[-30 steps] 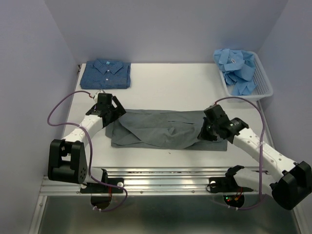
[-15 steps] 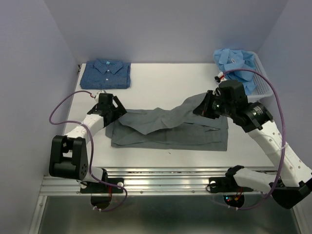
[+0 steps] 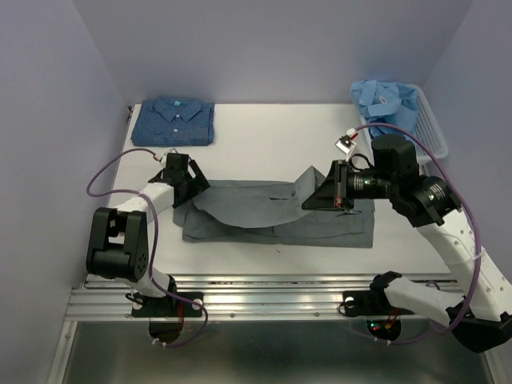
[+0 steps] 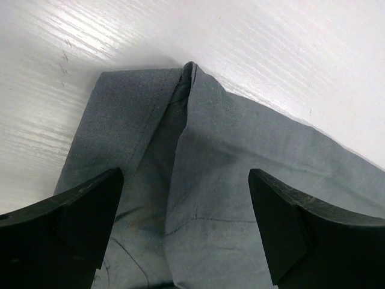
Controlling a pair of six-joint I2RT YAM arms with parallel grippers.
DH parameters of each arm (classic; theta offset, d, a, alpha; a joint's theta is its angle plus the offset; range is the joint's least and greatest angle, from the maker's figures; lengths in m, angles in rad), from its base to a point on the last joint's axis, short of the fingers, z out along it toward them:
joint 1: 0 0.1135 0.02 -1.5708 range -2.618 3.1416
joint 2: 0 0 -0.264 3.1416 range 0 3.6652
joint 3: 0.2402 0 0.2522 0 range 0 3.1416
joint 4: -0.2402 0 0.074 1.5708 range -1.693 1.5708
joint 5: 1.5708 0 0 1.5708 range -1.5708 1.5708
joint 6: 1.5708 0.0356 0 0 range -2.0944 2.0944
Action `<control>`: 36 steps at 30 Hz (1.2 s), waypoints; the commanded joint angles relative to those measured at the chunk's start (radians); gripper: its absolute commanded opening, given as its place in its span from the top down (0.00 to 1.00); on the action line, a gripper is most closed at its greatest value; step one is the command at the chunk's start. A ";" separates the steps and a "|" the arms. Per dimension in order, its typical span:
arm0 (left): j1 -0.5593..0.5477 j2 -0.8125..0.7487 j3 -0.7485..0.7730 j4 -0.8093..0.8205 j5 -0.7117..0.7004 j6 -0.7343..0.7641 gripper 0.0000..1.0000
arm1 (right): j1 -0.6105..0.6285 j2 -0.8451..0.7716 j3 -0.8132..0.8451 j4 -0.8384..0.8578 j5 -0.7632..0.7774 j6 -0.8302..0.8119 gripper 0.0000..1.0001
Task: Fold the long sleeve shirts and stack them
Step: Fold the shirt
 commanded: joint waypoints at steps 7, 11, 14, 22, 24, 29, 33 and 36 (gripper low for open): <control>0.003 0.014 0.036 0.038 0.006 0.016 0.02 | -0.002 0.032 0.011 0.240 -0.067 0.079 0.99; 0.003 0.010 0.033 0.055 0.005 0.008 0.03 | -0.002 0.135 0.033 0.265 0.021 0.069 0.99; 0.003 0.014 0.039 0.059 0.008 0.004 0.03 | -0.059 0.218 0.094 0.280 0.088 0.058 0.99; 0.003 0.019 0.054 0.069 0.017 0.007 0.03 | -0.317 0.235 0.010 0.326 0.297 0.146 0.99; 0.003 0.017 0.065 0.060 0.006 0.014 0.03 | -0.384 0.242 -0.005 0.340 0.291 0.146 0.99; 0.003 0.019 0.082 0.038 -0.008 0.025 0.03 | -0.467 0.270 -0.019 0.345 0.283 0.111 0.99; 0.003 0.020 0.090 0.033 -0.003 0.027 0.03 | -0.467 0.314 -0.036 0.368 0.228 0.097 0.99; 0.003 0.019 0.094 0.026 -0.004 0.027 0.03 | -0.467 0.333 -0.050 0.397 0.179 0.094 0.99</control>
